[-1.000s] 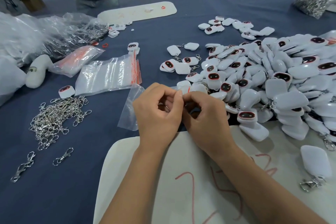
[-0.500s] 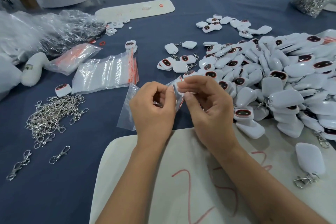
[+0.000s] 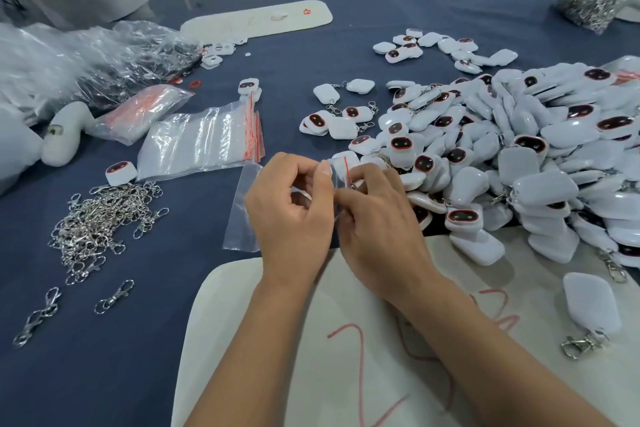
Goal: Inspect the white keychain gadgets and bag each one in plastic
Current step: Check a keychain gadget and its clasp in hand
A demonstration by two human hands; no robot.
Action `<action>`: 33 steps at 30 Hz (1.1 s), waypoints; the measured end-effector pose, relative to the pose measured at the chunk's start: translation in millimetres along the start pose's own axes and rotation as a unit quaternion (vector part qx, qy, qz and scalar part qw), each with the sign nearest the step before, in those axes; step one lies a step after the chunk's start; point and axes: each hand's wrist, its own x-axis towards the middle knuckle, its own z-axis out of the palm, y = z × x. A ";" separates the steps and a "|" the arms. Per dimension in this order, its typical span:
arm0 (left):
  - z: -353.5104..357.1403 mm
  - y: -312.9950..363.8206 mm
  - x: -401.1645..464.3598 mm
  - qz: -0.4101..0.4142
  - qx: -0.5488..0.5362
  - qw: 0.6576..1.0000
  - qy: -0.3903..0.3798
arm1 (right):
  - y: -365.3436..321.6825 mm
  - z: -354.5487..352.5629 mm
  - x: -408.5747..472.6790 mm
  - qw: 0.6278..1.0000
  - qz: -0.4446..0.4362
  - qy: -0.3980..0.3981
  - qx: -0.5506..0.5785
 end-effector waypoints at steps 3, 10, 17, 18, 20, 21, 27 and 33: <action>0.5 1.9 -0.9 0.033 0.001 0.999 0.004 | -0.3 0.2 -2.0 0.999 -0.030 -0.020 0.009; -0.2 0.5 -2.4 0.059 -0.016 0.998 0.035 | -2.1 -2.0 -2.5 0.999 -0.026 -0.042 0.002; 0.6 -5.9 2.6 -0.021 0.020 0.999 0.039 | 1.9 -5.8 1.4 0.993 -0.024 0.108 0.047; 1.4 -7.6 3.0 -0.038 0.032 0.999 0.019 | 3.5 -8.5 1.7 0.989 -0.004 0.145 0.020; 3.2 -9.6 2.1 -0.065 0.057 0.996 -0.037 | 8.4 -14.4 2.6 0.981 0.055 0.174 -0.064; 3.9 -9.9 1.1 -0.072 0.065 0.993 -0.068 | 11.1 -16.8 2.8 0.977 0.086 0.163 -0.104; 6.8 -12.7 -4.3 -0.029 0.144 0.969 -0.200 | 13.8 -20.7 4.7 0.970 0.140 0.072 -0.184; 4.8 -16.0 -2.0 0.009 0.181 0.958 -0.222 | 16.9 -18.0 4.2 0.976 0.110 0.153 -0.107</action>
